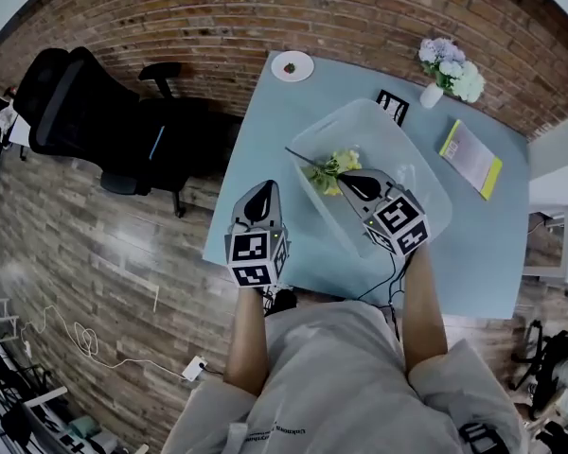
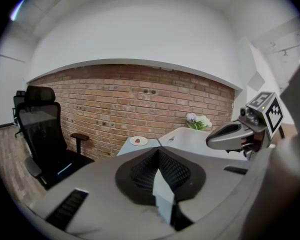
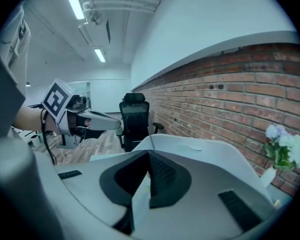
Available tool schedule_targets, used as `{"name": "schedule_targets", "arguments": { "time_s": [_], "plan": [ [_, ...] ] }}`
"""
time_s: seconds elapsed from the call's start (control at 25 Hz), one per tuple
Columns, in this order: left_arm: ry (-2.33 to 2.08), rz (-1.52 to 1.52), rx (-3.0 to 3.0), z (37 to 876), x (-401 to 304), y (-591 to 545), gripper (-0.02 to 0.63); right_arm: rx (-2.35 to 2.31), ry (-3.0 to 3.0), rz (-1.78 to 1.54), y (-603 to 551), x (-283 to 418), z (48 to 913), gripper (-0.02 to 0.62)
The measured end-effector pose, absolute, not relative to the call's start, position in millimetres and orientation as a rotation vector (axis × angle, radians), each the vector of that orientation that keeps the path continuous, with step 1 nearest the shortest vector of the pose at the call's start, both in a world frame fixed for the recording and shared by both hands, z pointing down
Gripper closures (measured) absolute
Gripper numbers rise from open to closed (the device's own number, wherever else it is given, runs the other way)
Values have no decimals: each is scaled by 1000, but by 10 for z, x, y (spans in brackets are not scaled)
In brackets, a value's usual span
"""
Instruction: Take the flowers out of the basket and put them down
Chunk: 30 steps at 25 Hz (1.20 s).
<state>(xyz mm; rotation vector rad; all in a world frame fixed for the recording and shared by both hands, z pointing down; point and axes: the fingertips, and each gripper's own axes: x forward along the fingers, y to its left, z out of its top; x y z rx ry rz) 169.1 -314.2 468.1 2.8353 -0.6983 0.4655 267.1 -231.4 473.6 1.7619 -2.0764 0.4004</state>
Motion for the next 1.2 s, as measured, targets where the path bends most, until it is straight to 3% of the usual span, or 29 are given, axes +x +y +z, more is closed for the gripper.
{"name": "schedule_targets", "arguments": {
  "time_s": [0.52, 0.96, 1.12, 1.2],
  "plan": [
    [-358, 455, 2870, 4806, 1914, -3500, 583, 2129, -2089, 464, -2845, 2575, 3910, 571],
    [-252, 445, 2861, 4809, 1826, -3811, 583, 1744, -1919, 571, -3153, 2823, 4985, 561],
    [-254, 435, 2836, 4814, 1783, -3927, 583, 1559, -1881, 662, -3124, 2780, 5343, 447],
    [-254, 432, 2824, 4837, 1758, -3978, 583, 1500, -1849, 663, -3145, 2782, 5476, 431]
  ]
}}
